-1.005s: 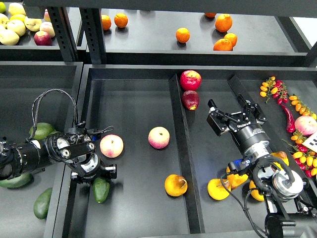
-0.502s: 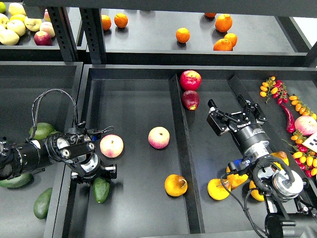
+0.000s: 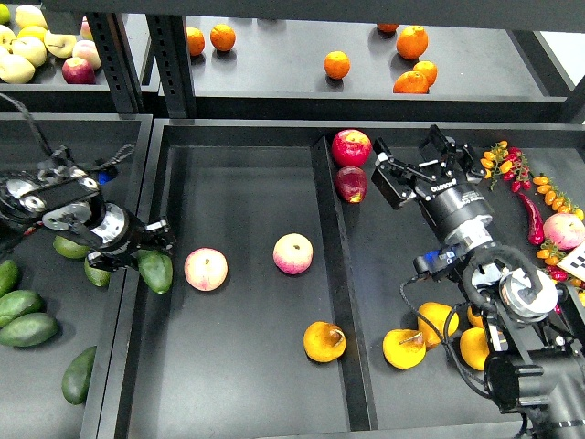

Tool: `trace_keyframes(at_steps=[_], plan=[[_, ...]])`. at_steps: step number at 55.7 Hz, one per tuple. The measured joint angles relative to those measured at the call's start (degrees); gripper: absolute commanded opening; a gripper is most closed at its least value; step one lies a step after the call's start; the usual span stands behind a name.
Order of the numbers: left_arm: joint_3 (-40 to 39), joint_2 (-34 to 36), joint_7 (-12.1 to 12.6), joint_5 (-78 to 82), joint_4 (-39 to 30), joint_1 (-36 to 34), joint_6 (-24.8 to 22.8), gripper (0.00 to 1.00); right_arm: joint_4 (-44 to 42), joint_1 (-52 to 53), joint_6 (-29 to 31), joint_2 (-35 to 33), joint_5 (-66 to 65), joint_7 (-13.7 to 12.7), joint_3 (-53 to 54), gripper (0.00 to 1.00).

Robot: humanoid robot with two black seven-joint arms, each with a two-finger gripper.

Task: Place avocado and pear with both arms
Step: 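Carry the avocado into the bin of avocados and open the left gripper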

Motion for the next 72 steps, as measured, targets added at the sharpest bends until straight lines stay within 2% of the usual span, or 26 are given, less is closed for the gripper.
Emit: trace_keyframes(at_steps=[6, 17, 31, 60, 72], plan=[[-0.73, 5.39, 0.01, 0.01, -2.9, 0.08, 0.01, 0.1, -0.13, 2.47, -2.28, 0.0, -0.01, 0.0, 0.0, 1.0], [-1.29, 14.03, 0.01, 0.0, -7.69, 0.98, 0.0, 0.1, -0.26, 3.17, -3.03, 0.0, -0.07, 0.0, -0.46, 1.0], [-3.78, 19.02, 0.02, 0.44, -9.8, 4.67, 0.0, 0.11, -0.2, 3.16, -3.04, 0.0, -0.02, 0.0, -0.86, 1.0], [-8.28, 17.65, 0.02, 5.33, -5.77, 13.75, 0.0, 0.15, 0.09, 3.13, -2.83, -0.01, 0.2, 0.0, -0.93, 1.0], [-9.05, 14.89, 0.0, 6.22, -3.79, 14.95, 0.0, 0.17, 0.09, 3.14, -2.79, 0.0, 0.19, -0.07, -0.88, 1.0]])
